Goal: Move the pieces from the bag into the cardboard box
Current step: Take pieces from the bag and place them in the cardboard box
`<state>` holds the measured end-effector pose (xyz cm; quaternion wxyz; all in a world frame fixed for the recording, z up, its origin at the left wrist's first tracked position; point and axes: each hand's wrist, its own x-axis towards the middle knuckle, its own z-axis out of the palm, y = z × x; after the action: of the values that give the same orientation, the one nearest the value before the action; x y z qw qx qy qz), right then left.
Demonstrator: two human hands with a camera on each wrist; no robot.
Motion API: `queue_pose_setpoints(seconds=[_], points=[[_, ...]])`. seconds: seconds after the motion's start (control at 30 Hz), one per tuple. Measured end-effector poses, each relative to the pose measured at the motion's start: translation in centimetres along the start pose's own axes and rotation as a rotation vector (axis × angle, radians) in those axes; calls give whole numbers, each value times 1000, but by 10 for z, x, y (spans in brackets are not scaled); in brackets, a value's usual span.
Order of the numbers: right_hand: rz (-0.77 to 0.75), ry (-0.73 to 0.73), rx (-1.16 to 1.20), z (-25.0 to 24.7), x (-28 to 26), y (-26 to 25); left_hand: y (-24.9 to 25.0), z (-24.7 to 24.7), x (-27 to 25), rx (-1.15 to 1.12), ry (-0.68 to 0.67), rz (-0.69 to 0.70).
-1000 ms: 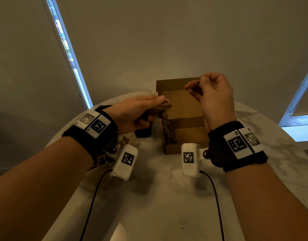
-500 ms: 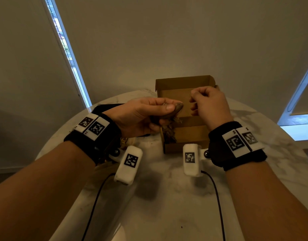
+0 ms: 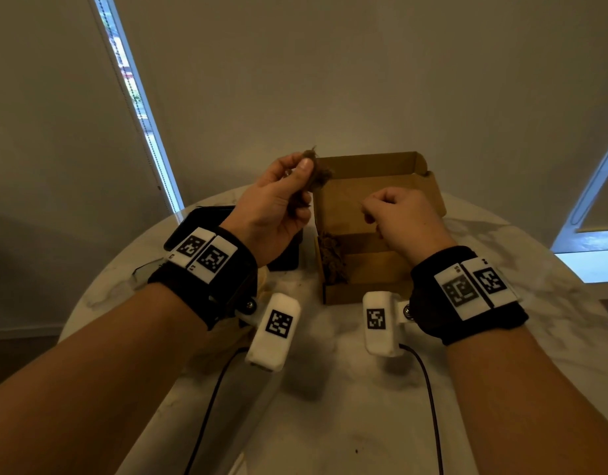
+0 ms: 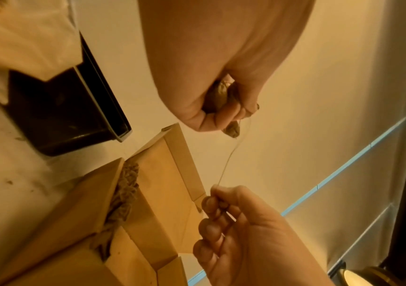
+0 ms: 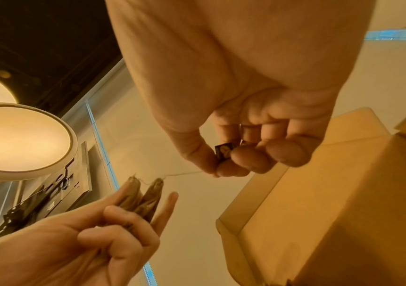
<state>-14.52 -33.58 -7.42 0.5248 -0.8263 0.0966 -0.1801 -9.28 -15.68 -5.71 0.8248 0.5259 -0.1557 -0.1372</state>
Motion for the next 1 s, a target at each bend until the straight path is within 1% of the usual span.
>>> queue_pose_setpoints(seconds=[0.03, 0.17, 0.23, 0.33, 0.47, 0.53, 0.57, 0.63, 0.73, 0.8, 0.87, 0.93, 1.0], points=[[-3, 0, 9, 0, 0, -1, 1, -2, 1, -22, 14, 3], [-18, 10, 40, 1, 0, -2, 3, -6, 1, -78, 0, 12], [-34, 47, 78, 0, 1, -4, 1, -6, 1, -57, 46, 33], [-85, 104, 178, -2, 3, -5, -3, -5, 1, 14, 120, 46], [-215, 147, 285, -6, 1, -9, -8, -6, 1, 205, 161, 10], [-279, 148, 339, -7, 0, -11, -10, -5, -2, 328, 126, -48], [-304, 138, 370, -6, -1, -12, -11, -3, -5, 386, 79, -82], [-324, 117, 419, -6, -1, -13, -10, 1, -11, 461, -65, -155], [-285, 121, 403, -5, 3, -8, -9, 7, -21, 439, -301, -222], [-250, 120, 318, -4, 7, -3, -9, 10, -23, 382, -377, -219], [-213, 94, 271, -2, 9, 1, -8, 14, -23, 320, -375, -191], [-181, 86, 250, -2, 10, 4, -9, 16, -21, 268, -324, -134], [-154, 86, 241, -2, 11, 4, -10, 16, -18, 273, -270, -80]])
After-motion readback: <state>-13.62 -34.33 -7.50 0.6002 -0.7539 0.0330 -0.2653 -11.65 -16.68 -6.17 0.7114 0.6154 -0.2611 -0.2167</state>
